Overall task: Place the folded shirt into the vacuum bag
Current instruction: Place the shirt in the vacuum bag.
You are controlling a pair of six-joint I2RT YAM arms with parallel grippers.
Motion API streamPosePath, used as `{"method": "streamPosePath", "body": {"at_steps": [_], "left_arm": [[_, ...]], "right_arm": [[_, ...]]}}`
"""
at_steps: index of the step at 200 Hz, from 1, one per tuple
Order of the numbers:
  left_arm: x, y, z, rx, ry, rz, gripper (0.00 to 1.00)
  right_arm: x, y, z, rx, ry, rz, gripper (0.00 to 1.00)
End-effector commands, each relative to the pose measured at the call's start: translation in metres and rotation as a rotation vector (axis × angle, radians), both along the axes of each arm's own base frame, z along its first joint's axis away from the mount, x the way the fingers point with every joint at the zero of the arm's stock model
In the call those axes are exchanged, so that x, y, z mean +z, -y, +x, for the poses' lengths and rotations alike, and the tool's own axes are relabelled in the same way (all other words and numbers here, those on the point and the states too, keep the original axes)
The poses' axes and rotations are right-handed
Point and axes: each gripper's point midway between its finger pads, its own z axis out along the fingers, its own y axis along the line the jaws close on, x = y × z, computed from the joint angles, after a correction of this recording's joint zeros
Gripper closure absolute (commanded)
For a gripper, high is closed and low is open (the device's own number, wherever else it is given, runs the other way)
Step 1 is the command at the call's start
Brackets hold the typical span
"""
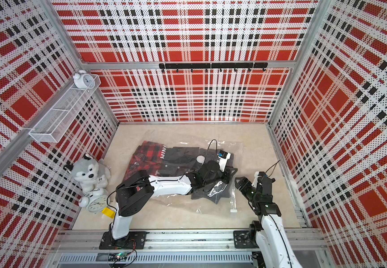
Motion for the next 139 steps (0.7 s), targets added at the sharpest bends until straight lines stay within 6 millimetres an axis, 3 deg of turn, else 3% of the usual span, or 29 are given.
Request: {"method": "streamPosePath", "body": {"at_steps": [1,25,44,64,91,114,139], "left_arm": [[0.033,-0.009,-0.014,-0.024,0.011,-0.055,0.35],[0.046,-0.037,-0.015,0.021,0.017,-0.063,0.1],[0.041,-0.078,0.0,0.109,-0.006,-0.047,0.01],[0.018,-0.14,0.025,0.251,-0.051,-0.008,0.02],[-0.023,-0.241,0.05,0.48,-0.166,0.007,0.02],[-0.042,-0.321,0.053,0.678,-0.208,0.008,0.02],[-0.055,-0.393,0.052,0.868,-0.232,0.034,0.02]], "right_arm": [[0.012,0.016,-0.005,-0.054,-0.015,-0.048,0.17],[0.025,0.022,-0.002,-0.072,0.008,-0.067,0.16],[0.037,0.022,0.003,-0.061,0.031,-0.079,0.16],[0.056,0.024,0.006,-0.049,0.07,-0.119,0.16],[0.08,0.021,0.011,0.003,0.128,-0.154,0.2],[0.089,-0.005,0.019,0.135,0.162,-0.126,0.24],[0.093,-0.043,0.028,0.275,0.175,-0.187,0.25]]}}
